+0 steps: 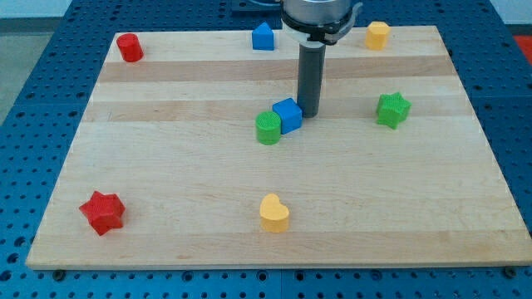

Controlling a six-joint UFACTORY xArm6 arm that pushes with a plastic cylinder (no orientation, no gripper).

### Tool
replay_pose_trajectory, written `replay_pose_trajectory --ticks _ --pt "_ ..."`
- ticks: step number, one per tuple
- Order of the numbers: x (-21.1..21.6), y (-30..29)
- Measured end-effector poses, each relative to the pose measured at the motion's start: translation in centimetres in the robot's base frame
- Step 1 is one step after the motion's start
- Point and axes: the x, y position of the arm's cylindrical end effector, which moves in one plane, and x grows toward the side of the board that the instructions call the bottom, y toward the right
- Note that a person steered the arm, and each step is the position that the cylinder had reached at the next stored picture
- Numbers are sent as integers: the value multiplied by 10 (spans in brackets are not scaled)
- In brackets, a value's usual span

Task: Place your arm to the top of the blue cube

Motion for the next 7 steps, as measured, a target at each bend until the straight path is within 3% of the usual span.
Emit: replay_pose_trajectory --ticks 7 --pt "-52 -2"
